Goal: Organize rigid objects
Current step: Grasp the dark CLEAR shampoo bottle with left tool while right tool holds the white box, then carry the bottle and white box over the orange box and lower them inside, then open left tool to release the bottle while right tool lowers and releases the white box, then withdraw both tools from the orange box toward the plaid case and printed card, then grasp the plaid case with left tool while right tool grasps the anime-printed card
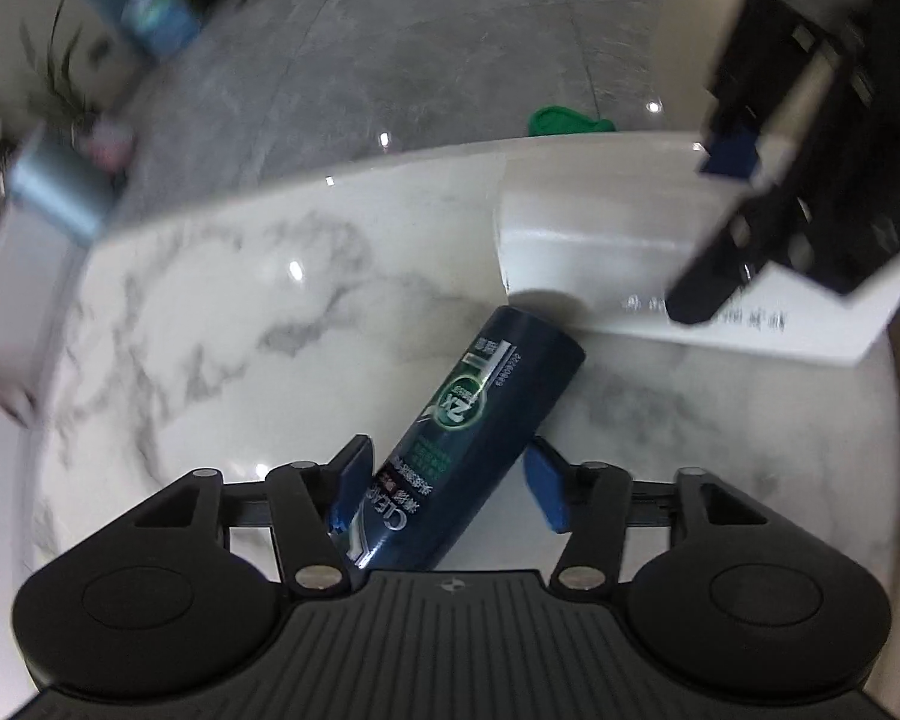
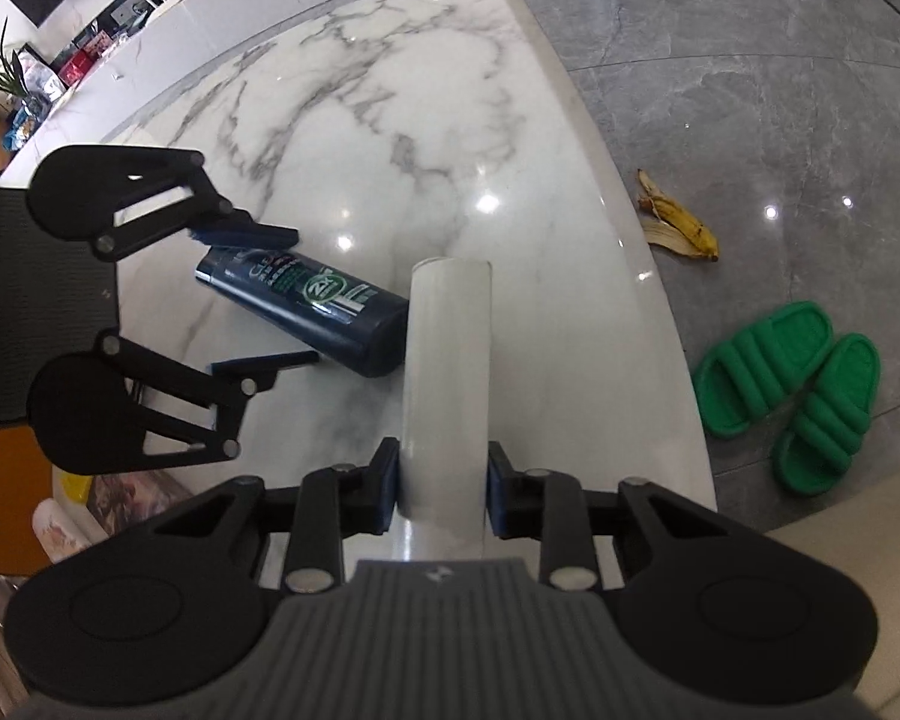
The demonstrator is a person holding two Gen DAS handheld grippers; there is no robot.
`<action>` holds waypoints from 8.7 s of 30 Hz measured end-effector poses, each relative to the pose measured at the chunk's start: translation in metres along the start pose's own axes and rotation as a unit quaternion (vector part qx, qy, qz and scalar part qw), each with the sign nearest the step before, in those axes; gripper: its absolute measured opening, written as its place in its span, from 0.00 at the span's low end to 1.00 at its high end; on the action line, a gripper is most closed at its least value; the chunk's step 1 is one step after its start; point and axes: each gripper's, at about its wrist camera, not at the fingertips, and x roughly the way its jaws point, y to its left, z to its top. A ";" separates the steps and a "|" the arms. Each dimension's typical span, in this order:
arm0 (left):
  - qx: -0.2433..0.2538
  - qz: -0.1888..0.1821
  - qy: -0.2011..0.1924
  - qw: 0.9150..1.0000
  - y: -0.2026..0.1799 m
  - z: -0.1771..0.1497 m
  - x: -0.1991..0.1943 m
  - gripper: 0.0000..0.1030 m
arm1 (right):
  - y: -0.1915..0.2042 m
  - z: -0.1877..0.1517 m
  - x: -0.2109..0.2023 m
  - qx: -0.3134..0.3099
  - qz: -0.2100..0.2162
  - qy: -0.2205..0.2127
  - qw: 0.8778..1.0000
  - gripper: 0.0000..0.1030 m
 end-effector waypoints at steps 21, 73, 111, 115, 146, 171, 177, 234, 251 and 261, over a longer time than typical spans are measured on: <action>-0.389 -0.062 0.020 0.919 0.018 -0.053 -0.029 0.38 | 0.017 -0.006 -0.006 0.024 -0.011 -0.033 0.999 0.28; -0.655 -0.066 -0.085 0.748 0.098 -0.382 -0.143 0.36 | 0.434 -0.007 0.048 -0.269 0.024 0.003 0.963 0.28; -0.648 -0.020 -0.101 0.754 0.064 -0.420 -0.168 0.43 | 0.485 0.004 0.089 -0.317 -0.133 -0.005 0.939 0.29; -0.633 -0.015 -0.104 0.767 0.061 -0.415 -0.165 0.43 | 0.495 0.002 0.104 -0.333 -0.166 -0.009 0.928 0.29; -0.571 0.000 -0.115 0.813 0.052 -0.407 -0.184 0.45 | 0.495 0.022 0.103 -0.237 -0.031 0.029 0.971 0.29; -0.514 0.024 -0.052 0.856 0.029 -0.388 -0.158 0.34 | 0.475 -0.055 0.096 -0.650 -0.071 0.061 0.755 0.41; -0.516 0.021 -0.056 0.854 0.024 -0.393 -0.164 0.34 | 0.471 -0.072 0.113 -0.716 -0.126 0.038 0.685 0.52; -0.477 0.137 0.063 0.866 0.075 -0.308 -0.132 0.26 | 0.308 -0.039 0.031 -0.135 0.020 -0.212 0.968 0.36; -0.432 0.174 -0.028 0.884 0.007 -0.261 -0.211 0.19 | 0.217 -0.048 0.007 -0.071 0.005 -0.106 0.992 0.47; -0.365 0.114 -0.058 0.922 -0.038 -0.205 -0.212 0.33 | 0.191 -0.076 0.001 -0.101 0.021 -0.039 0.994 0.50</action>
